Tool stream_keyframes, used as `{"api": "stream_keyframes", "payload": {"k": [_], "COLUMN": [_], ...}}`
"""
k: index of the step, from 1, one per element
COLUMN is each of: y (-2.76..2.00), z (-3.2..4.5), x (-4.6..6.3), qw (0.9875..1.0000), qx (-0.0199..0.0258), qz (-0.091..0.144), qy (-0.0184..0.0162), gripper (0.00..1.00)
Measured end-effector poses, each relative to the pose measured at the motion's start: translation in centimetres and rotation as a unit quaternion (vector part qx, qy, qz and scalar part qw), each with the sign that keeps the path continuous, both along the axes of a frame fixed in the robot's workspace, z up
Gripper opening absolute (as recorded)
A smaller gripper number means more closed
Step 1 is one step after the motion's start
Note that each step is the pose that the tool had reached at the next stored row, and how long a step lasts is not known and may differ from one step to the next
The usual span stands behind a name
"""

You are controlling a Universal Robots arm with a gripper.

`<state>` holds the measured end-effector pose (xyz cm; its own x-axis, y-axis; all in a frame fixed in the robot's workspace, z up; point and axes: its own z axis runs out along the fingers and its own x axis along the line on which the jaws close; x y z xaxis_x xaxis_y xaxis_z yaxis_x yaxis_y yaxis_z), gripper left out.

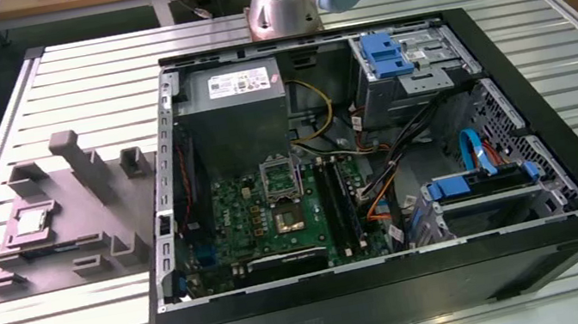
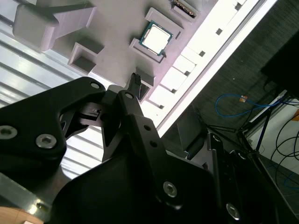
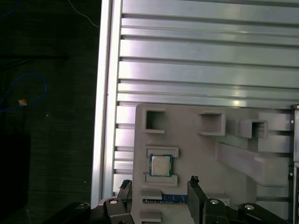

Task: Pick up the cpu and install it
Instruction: 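Pick up the cpu and move it towards the insertion slot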

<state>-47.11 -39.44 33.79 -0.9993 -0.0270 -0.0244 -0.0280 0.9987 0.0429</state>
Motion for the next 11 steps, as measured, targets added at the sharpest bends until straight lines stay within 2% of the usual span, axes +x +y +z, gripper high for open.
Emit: {"api": "stream_keyframes", "payload": {"k": [11], "y": [0.00], "z": [-0.24], "x": [0.00], "qw": [1.0000], "qx": [0.0000], "qz": [0.000], "qy": [0.0000], "gripper": [0.59]}}
